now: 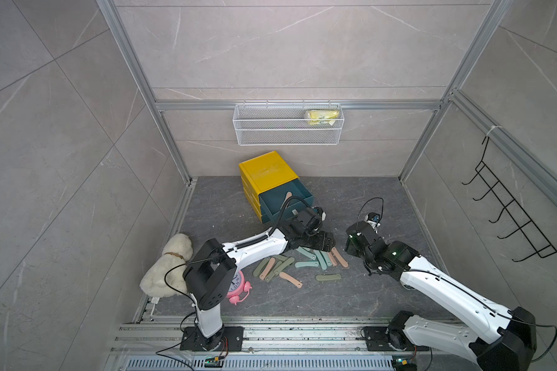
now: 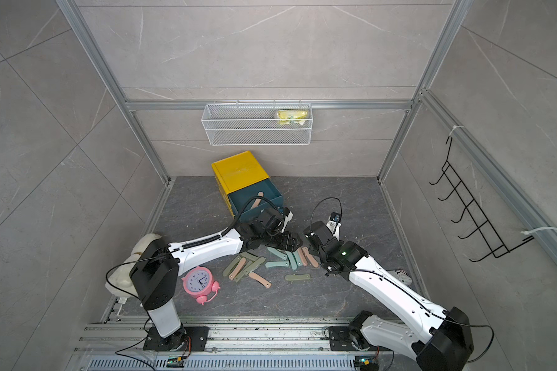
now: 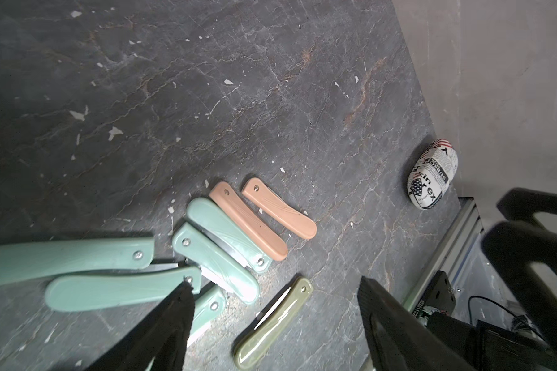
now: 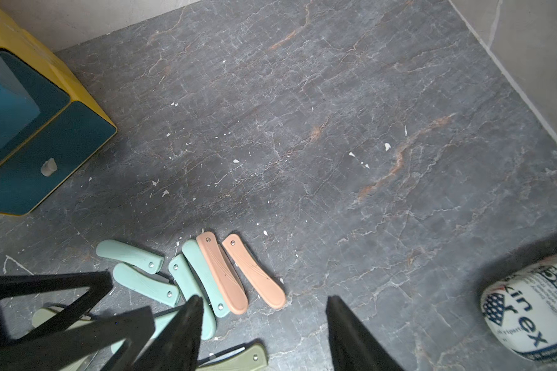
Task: Place the fruit knives into the drawer by color
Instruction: Pick up the fruit knife from the center of the board.
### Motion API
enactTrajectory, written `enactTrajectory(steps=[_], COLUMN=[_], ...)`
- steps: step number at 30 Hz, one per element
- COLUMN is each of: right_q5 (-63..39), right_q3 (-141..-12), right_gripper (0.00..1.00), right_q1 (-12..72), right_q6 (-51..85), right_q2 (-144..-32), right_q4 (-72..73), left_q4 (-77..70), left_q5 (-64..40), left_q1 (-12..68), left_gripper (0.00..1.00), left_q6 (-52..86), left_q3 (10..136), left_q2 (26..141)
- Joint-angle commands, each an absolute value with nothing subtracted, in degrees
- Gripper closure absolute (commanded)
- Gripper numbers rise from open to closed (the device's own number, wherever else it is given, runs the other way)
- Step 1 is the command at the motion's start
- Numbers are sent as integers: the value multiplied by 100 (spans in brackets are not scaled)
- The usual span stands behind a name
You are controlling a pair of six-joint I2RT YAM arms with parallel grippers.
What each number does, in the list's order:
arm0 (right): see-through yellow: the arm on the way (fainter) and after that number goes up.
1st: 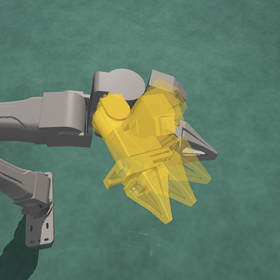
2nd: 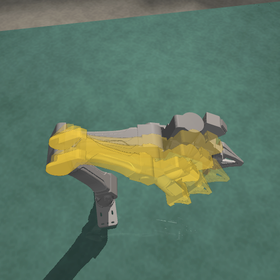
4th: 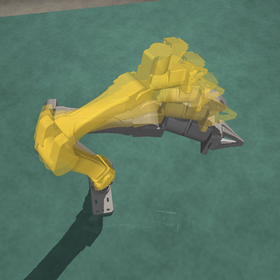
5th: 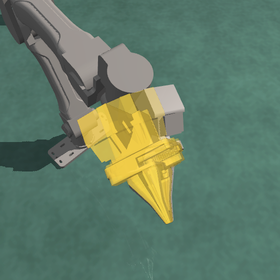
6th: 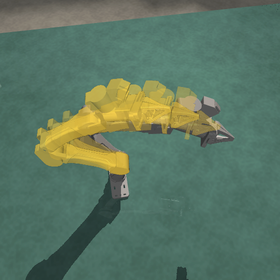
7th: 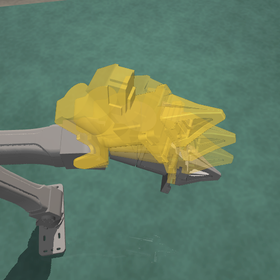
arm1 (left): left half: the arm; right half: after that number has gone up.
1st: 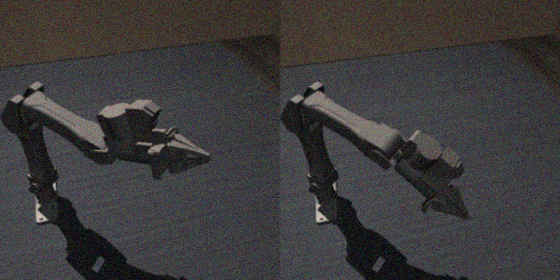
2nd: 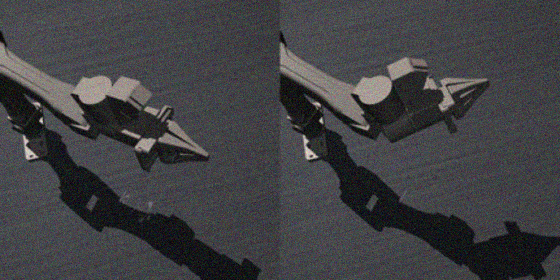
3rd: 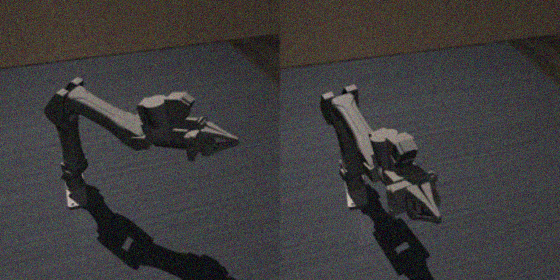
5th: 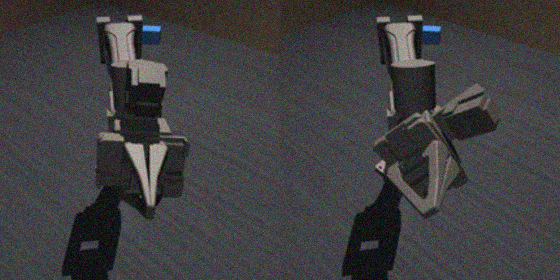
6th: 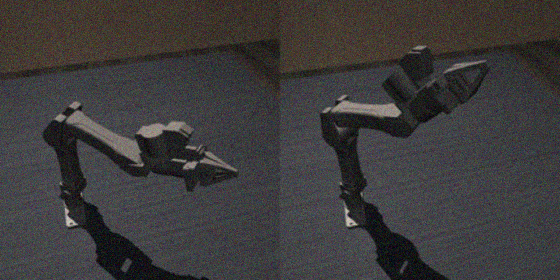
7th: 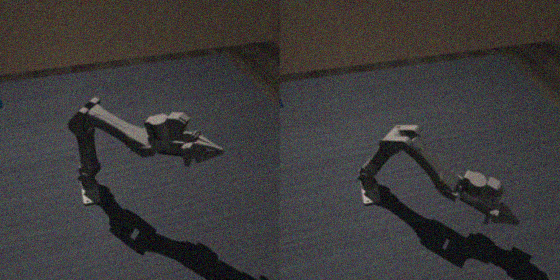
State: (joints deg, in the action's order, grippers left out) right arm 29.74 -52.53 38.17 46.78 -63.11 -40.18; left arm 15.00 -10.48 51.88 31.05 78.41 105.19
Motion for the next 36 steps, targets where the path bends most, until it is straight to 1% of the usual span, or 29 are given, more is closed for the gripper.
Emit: enactTrajectory(steps=[1,9,17,21,27,33,36], right_q5=[3012,3162,3205,3172,3148,3087,3068], right_q3=[-5161,-5026,-4934,-4925,-4889,-4823,-4831], right_gripper=[37,37,36,36,36,36,36], right_q1=[3742,3591,3452,3419,3401,3375,3366], right_q6=[4816,4830,4860,4856,4852,4843,4843], right_q2=[-6192,-5893,-5731,-5691,-5601,-5598,-5603], right_q4=[-4241,-4410,-4519,-4519,-4528,-4458,-4452], left_q4=[1874,2064,2248,2387,2923,2968,3232], left_q5=[-934,-1104,-1010,-801,-502,-680,-550], left_q1=[5313,5448,5599,5607,5605,5640,5684], left_gripper=[21,30,30,34,46,46,41], left_q6=[2728,2704,2743,2750,2605,2555,2469], left_q3=[8344,8796,9153,9441,9835,10028,10277], left_q2=[10842,11544,12010,12326,12645,12877,13032])
